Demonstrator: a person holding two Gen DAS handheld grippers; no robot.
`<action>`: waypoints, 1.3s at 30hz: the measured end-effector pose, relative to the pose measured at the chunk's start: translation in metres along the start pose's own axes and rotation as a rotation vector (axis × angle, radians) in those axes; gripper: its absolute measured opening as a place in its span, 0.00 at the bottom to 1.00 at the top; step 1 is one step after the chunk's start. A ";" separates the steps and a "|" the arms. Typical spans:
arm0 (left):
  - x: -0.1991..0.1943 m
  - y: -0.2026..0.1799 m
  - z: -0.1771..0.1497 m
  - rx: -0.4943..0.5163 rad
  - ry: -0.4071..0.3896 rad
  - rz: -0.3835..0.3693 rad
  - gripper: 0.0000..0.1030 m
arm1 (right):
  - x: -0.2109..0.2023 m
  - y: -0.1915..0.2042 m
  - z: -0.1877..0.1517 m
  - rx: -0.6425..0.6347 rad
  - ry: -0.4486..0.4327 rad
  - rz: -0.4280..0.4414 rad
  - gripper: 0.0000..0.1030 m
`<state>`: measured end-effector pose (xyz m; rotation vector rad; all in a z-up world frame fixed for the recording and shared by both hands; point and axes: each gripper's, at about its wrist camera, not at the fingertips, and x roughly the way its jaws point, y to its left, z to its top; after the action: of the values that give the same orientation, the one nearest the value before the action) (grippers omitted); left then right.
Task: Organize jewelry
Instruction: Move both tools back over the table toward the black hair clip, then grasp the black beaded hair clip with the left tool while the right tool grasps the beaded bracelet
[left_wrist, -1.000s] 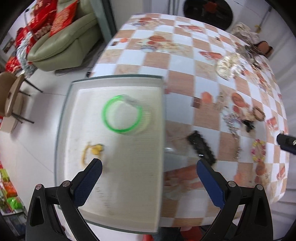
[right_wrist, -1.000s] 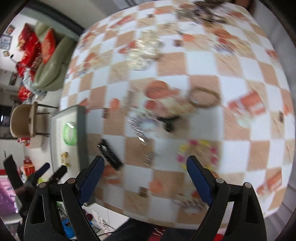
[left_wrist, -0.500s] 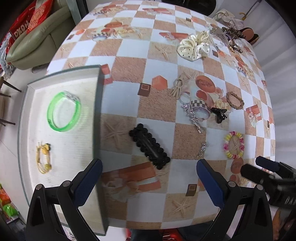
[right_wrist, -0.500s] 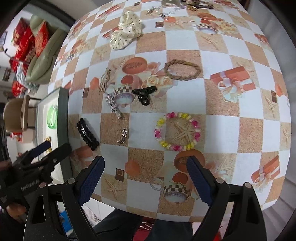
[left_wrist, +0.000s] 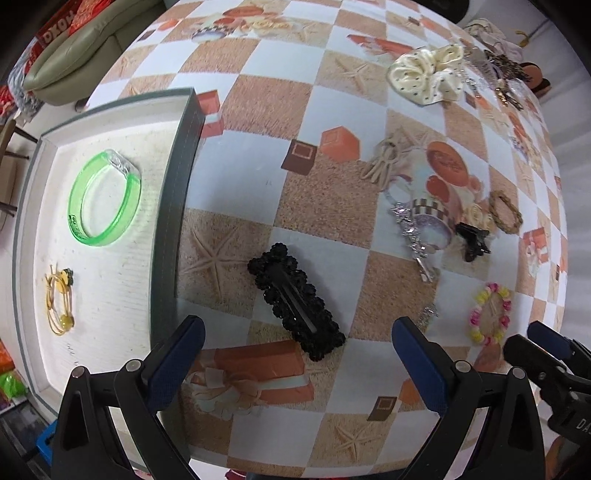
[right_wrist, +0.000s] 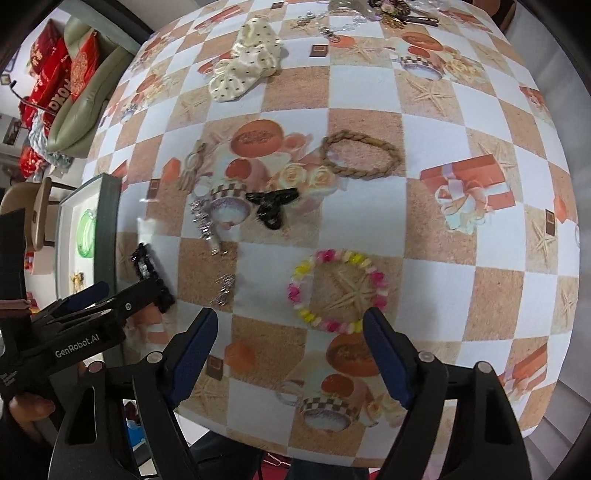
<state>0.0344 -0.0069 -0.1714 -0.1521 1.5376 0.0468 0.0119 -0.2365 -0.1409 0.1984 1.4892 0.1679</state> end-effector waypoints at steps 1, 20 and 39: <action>0.003 0.000 0.001 -0.005 0.005 0.003 1.00 | 0.001 -0.003 0.001 0.002 0.001 -0.006 0.81; 0.040 0.008 0.012 -0.072 0.040 0.072 1.00 | 0.040 -0.039 0.003 0.027 0.025 -0.166 0.81; 0.010 -0.024 0.007 0.085 0.004 -0.010 0.35 | 0.033 -0.027 -0.002 -0.003 -0.005 -0.195 0.10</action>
<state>0.0443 -0.0307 -0.1799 -0.0924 1.5402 -0.0264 0.0124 -0.2548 -0.1797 0.0503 1.4943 0.0122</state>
